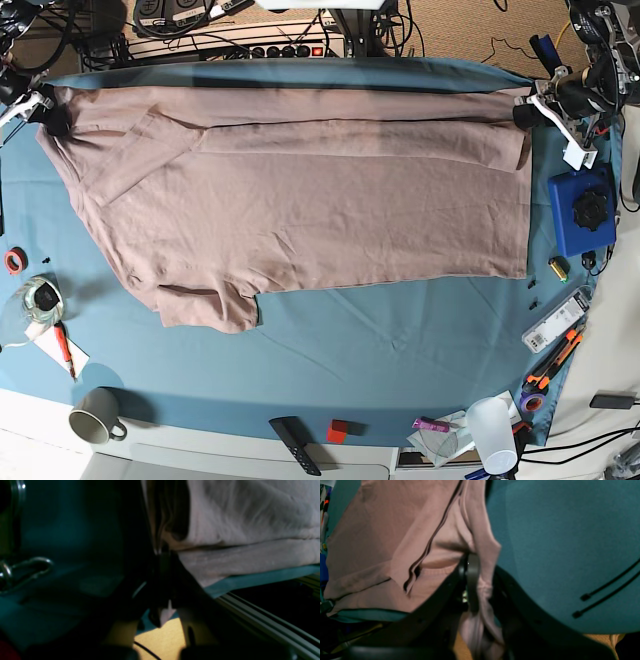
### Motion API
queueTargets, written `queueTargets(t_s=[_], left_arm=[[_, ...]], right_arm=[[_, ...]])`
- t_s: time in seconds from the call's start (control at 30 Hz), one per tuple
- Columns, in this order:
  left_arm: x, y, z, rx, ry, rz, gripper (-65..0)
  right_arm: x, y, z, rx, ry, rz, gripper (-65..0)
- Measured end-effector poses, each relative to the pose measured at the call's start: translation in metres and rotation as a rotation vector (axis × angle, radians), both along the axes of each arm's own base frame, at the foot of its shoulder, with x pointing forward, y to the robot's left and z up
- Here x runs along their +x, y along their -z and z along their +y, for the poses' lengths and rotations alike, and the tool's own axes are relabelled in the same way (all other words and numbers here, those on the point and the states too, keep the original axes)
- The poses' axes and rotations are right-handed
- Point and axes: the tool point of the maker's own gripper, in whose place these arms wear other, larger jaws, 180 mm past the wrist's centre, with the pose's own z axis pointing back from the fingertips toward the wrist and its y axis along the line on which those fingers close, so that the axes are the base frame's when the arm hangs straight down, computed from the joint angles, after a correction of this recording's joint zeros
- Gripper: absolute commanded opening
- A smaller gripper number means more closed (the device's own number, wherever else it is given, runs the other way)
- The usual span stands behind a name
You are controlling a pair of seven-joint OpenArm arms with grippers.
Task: Fold the T-shirt properly
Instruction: 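Pull the folded edge outward with both grippers to flatten the shirt, then open both grippers and release the shirt edge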
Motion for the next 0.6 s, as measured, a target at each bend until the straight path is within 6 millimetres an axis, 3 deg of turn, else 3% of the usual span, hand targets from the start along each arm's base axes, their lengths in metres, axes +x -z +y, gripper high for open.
queueTargets(t_s=[0.07,0.13,0.27,0.4,0.47,0.6], left_arm=[[0.001,-0.001,-0.001,-0.01,-0.008,-0.001,-46.6],[0.001,-0.002,-0.001,-0.015,-0.011,-0.009,-39.9],[0.002,-0.006,0.001,0.012,-0.004,-0.015,-39.2],[0.0,-0.012,0.006,0.083,0.022,-0.011,-39.2],[0.006,-0.023,0.004,0.104,0.04,-0.047,-39.2],[0.037,-0.058,-0.001,0.138,0.036,-0.237,-39.2]], right_arm=[[0.0,0.0,0.0,0.0,0.001,-0.001,-51.2],[0.0,0.0,-0.001,-0.003,0.002,-0.002,-49.5],[0.002,-0.005,-0.005,-0.016,-0.003,-0.004,-49.5],[0.014,-0.027,-0.008,-0.009,-0.022,-0.079,-49.5],[0.019,-0.035,-0.012,-0.021,-0.029,-0.099,-49.5],[0.032,-0.05,-0.011,-0.009,-0.036,-0.164,-49.5]])
